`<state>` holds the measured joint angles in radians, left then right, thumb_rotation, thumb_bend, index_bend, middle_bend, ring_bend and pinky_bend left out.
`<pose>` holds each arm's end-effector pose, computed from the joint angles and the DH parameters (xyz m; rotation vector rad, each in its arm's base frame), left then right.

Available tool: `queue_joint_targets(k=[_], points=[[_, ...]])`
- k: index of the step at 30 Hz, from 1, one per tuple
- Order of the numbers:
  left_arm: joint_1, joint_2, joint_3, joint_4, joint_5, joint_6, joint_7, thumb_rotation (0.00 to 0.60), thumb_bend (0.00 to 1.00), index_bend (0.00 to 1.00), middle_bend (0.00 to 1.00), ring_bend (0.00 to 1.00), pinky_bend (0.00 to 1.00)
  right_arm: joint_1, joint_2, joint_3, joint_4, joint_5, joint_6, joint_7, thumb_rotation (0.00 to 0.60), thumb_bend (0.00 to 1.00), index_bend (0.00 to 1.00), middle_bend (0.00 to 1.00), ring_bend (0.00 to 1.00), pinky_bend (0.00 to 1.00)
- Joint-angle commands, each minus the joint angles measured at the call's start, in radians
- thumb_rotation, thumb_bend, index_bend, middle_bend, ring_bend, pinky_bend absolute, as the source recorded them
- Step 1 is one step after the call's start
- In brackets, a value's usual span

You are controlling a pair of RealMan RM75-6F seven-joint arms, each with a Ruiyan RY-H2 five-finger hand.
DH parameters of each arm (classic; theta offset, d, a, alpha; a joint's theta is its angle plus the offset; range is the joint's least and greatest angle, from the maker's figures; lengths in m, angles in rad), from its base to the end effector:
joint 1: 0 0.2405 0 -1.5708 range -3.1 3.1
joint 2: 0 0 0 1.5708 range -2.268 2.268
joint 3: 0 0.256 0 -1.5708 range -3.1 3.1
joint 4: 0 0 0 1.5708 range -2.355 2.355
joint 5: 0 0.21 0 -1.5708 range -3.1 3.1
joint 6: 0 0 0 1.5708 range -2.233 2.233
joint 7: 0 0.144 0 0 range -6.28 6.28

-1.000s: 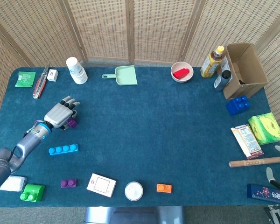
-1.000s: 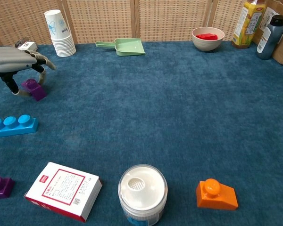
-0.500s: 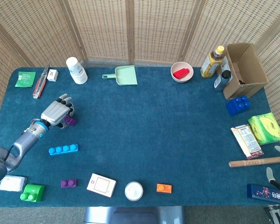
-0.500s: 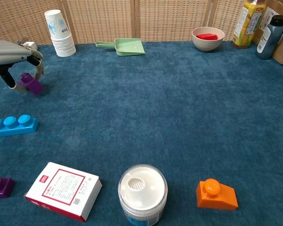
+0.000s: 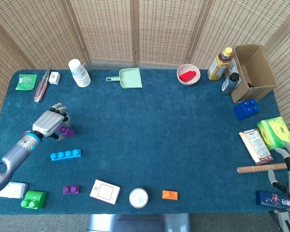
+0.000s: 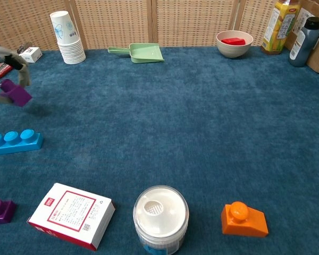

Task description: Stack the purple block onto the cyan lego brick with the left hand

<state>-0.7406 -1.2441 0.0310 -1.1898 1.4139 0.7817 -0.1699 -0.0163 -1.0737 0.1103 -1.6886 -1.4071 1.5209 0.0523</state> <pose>-0.2767 0.3767 0.0929 -1.9440 -0.8804 -0.5798 -0.3218 -0.1599 0.1844 1.1698 -0.9835 0.9121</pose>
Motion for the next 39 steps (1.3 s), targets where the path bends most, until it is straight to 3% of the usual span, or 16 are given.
queue_joint_targets(k=[1, 9, 18, 39], points=[[0.063, 0.129, -0.02, -0.188, -0.137, -0.007, 0.13, 0.6, 0.33, 0.65, 0.34, 0.14, 0.0, 0.009, -0.005, 0.001, 0.01, -0.005, -0.011, 0.012, 0.59, 0.37, 0.2, 0.09, 0.0, 0.03], [0.103, 0.234, -0.004, -0.367, -0.255, -0.006, 0.249, 0.6, 0.33, 0.65, 0.34, 0.14, 0.0, 0.023, -0.018, -0.003, 0.031, -0.01, -0.032, 0.031, 0.591, 0.37, 0.2, 0.09, 0.0, 0.03], [0.099, 0.291, -0.002, -0.502, -0.375, -0.039, 0.315, 0.6, 0.33, 0.66, 0.32, 0.14, 0.0, 0.025, -0.023, -0.006, 0.052, -0.011, -0.035, 0.058, 0.592, 0.37, 0.2, 0.09, 0.0, 0.03], [0.004, 0.269, 0.016, -0.653, -0.787, 0.023, 0.521, 0.6, 0.33, 0.65, 0.31, 0.14, 0.0, 0.017, -0.032, -0.017, 0.132, -0.003, -0.053, 0.165, 0.597, 0.37, 0.2, 0.09, 0.0, 0.03]])
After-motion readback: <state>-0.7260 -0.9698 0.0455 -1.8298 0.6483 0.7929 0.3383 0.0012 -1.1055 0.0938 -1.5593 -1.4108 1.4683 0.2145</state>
